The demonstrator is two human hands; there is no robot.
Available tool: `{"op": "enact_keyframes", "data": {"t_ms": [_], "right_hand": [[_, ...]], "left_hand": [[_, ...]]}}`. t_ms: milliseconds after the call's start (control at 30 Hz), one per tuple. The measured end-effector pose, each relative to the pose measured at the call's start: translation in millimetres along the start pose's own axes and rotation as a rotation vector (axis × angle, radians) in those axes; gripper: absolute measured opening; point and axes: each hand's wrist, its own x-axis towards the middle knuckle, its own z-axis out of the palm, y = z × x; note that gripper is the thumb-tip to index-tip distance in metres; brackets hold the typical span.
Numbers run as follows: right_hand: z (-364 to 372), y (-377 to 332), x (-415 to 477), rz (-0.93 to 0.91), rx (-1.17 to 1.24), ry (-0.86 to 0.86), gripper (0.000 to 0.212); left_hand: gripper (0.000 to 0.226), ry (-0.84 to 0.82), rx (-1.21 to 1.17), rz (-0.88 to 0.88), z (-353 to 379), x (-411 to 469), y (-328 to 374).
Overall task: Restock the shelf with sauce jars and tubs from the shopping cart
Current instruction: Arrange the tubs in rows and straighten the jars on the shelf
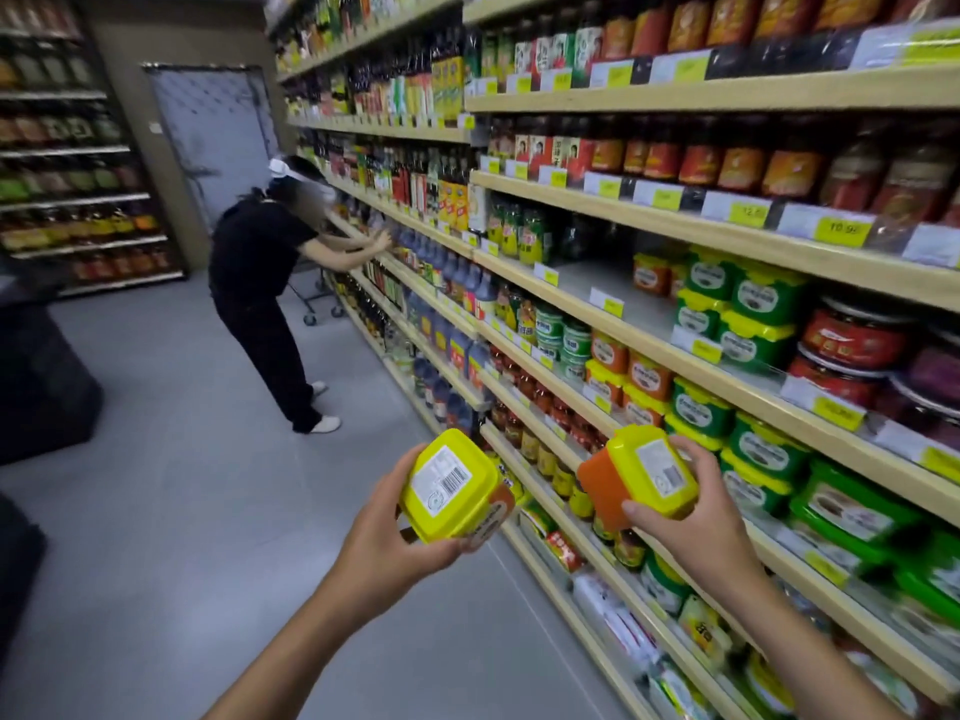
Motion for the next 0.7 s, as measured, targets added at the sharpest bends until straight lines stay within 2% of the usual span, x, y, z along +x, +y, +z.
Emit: {"op": "enact_keyframes", "data": {"t_ms": [400, 700], "right_hand": [[67.9, -2.4, 141.1, -0.037, -0.011, -0.017, 0.08], [134.8, -15.1, 225.5, 0.036, -0.027, 0.133, 0.064]], "left_hand": [[0.097, 0.051, 0.023, -0.014, -34.7, 123.5, -55.5], [0.099, -0.08, -0.046, 0.044, -85.5, 261.5, -113.5]]}}
